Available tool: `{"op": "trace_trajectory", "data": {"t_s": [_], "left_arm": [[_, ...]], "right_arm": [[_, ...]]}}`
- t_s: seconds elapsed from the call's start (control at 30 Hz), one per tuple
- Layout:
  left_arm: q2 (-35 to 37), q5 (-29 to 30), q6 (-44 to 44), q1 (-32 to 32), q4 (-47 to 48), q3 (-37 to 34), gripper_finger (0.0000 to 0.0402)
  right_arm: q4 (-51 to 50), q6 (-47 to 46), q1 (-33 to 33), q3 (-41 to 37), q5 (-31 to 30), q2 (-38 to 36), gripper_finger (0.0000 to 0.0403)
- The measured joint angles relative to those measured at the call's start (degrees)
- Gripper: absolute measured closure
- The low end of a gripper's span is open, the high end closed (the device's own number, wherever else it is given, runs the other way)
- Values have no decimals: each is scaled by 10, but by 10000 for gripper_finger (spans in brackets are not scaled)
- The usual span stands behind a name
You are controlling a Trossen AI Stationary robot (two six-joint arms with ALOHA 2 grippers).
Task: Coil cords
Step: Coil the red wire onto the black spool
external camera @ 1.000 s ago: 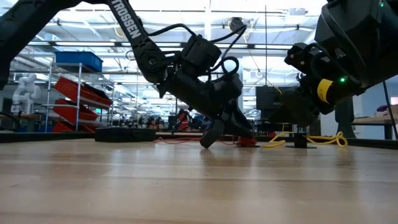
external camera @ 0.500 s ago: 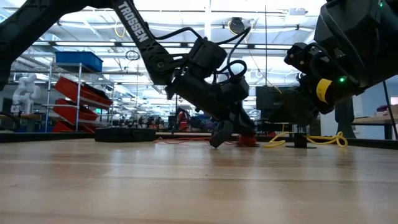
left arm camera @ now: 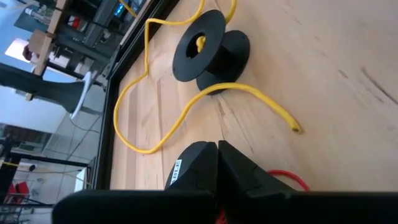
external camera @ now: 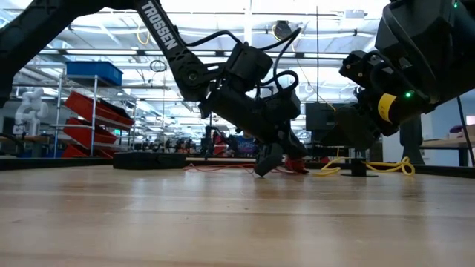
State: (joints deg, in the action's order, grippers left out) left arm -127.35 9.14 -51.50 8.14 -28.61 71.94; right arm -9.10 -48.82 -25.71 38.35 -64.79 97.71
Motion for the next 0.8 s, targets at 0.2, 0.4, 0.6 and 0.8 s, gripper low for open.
{"op": "trace_trajectory", "data": {"t_s": [0.2,0.4,0.6,0.8], "left_arm": [[0,4,0,0,-4,0,399],[0,5,2,-1,-3,0,401],[0,12,0,-8,-2,0,402],[0,12,0,-13,3,0,402]], "right_arm": [[-1,14,0,0,-18,0,243],[-33,63,15,0,-62,0,243],[-59,76,63,-12,-40,0,243],[-11,170,96,-35,-6,0,243]]}}
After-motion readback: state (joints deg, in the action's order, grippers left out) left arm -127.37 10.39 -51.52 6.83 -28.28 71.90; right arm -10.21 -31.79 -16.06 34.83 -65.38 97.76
